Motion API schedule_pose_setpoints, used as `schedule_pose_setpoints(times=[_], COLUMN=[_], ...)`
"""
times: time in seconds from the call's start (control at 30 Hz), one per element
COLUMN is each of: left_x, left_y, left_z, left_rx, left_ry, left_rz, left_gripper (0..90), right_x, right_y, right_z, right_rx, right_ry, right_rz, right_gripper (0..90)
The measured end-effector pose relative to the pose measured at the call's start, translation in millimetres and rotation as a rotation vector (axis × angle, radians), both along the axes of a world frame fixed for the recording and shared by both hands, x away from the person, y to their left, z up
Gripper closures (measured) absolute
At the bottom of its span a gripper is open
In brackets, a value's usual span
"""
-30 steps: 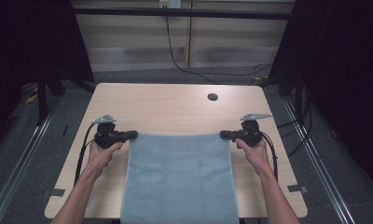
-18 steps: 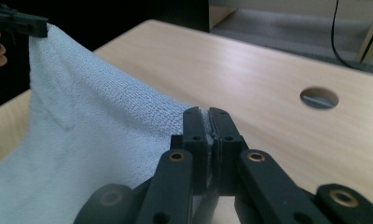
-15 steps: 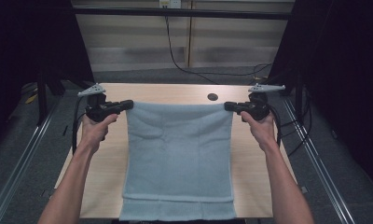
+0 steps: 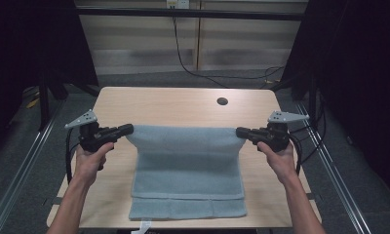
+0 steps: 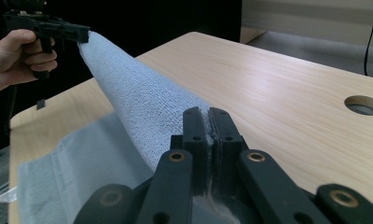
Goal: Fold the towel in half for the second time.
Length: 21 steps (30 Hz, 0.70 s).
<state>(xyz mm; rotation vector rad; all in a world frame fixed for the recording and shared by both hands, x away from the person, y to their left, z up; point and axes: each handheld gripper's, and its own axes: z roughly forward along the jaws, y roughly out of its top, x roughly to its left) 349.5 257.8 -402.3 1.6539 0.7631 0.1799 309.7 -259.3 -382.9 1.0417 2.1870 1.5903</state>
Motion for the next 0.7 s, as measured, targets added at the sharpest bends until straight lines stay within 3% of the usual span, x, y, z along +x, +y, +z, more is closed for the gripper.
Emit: schedule_pose_setpoints(times=[0.13, 0.2, 0.37, 0.4, 0.43, 0.47, 0.53, 0.6, 0.67, 0.7], left_x=[-18.8, -28.6, -59.0, -61.6, -64.6, -67.2, -72.0, -79.1, -87.3, -90.7], left_y=[3.1, 4.4, 2.4, 2.1, 1.8, 2.1, 3.7, 3.6, 4.3, 4.6], left_z=[15.7, 20.9, 14.9, 10.9, 8.2, 4.1, -4.6, -15.0, -31.2, -36.2], left_rx=[-0.003, 0.003, 0.044, 0.072, 0.117, 0.12, 0.112, 0.162, 0.181, 0.202], left_ry=[-0.037, -0.051, -0.08, -0.055, -0.058, -0.06, -0.019, 0.007, 0.072, 0.075], left_rz=[-0.013, -0.018, -0.042, -0.051, -0.057, -0.078, -0.101, -0.114, -0.125, -0.141], left_gripper=[85.9, 85.9, 85.9, 85.8, 85.6, 85.5, 85.3, 84.7, 83.9, 82.4], right_x=[-15.8, -24.3, -50.8, -56.6, -62.1, -67.3, -77.8, -86.2, -93.3, -97.6], right_y=[-1.0, -2.3, -0.6, -1.0, -2.3, -3.8, -2.8, -1.2, 2.1, 4.1], right_z=[4.6, 7.7, 5.4, 2.0, -2.2, -7.9, -20.1, -33.1, -46.1, -54.0], right_rx=[0.001, 0.025, 0.005, -0.01, -0.019, -0.003, -0.027, -0.034, -0.055, -0.07], right_ry=[-0.01, -0.023, -0.026, -0.021, -0.012, 0.0, 0.026, 0.057, 0.083, 0.101], right_rz=[0.0, 0.006, 0.018, 0.017, 0.018, 0.024, 0.03, 0.03, 0.04, 0.047], right_gripper=[86.5, 86.5, 86.5, 86.4, 86.4, 86.3, 86.2, 86.0, 85.5, 84.4])
